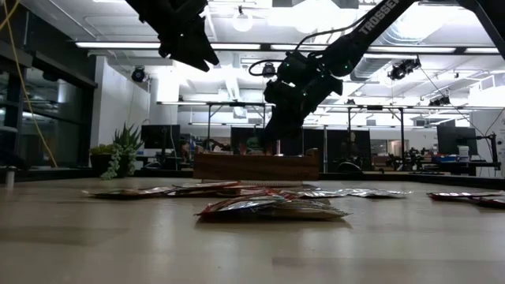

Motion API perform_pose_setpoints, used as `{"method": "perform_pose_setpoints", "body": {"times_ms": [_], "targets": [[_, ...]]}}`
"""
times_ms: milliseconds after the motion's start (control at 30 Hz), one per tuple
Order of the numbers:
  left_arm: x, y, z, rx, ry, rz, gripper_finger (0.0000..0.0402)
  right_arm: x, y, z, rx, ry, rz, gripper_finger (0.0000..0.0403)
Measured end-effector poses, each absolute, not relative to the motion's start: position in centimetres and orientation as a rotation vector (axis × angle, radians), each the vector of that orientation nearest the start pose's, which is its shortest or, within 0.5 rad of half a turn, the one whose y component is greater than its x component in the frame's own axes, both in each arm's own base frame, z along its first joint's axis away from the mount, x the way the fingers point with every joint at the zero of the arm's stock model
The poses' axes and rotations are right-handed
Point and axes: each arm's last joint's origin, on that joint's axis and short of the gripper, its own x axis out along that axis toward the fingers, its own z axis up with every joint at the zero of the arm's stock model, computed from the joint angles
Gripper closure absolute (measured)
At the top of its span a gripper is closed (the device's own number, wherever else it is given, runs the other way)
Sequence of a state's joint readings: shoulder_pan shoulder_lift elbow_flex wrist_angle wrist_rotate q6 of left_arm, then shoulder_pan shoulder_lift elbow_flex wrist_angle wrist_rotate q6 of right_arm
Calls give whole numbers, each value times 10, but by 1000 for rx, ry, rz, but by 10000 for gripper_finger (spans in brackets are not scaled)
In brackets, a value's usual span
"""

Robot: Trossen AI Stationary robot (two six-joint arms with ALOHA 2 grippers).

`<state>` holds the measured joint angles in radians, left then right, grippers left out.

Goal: Pick & Place Tea
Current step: Put the red tea bag in the middle section of the wooden organizer, then put the orange tea bag in the right section of the wooden organizer

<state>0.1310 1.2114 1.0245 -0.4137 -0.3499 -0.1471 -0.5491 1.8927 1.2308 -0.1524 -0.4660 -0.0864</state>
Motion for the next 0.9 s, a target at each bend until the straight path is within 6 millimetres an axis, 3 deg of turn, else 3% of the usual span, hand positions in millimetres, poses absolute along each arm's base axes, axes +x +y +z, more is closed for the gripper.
{"method": "perform_pose_setpoints", "body": {"times_ms": [367,700,900], "targets": [[253,43,310,-73,574,510,147,345,-195,191,314,692,-49,265],[254,43,310,-122,566,506,147,329,-184,255,225,543,-109,236],[250,42,304,-221,609,514,147,324,-151,283,182,522,-37,235]]}}
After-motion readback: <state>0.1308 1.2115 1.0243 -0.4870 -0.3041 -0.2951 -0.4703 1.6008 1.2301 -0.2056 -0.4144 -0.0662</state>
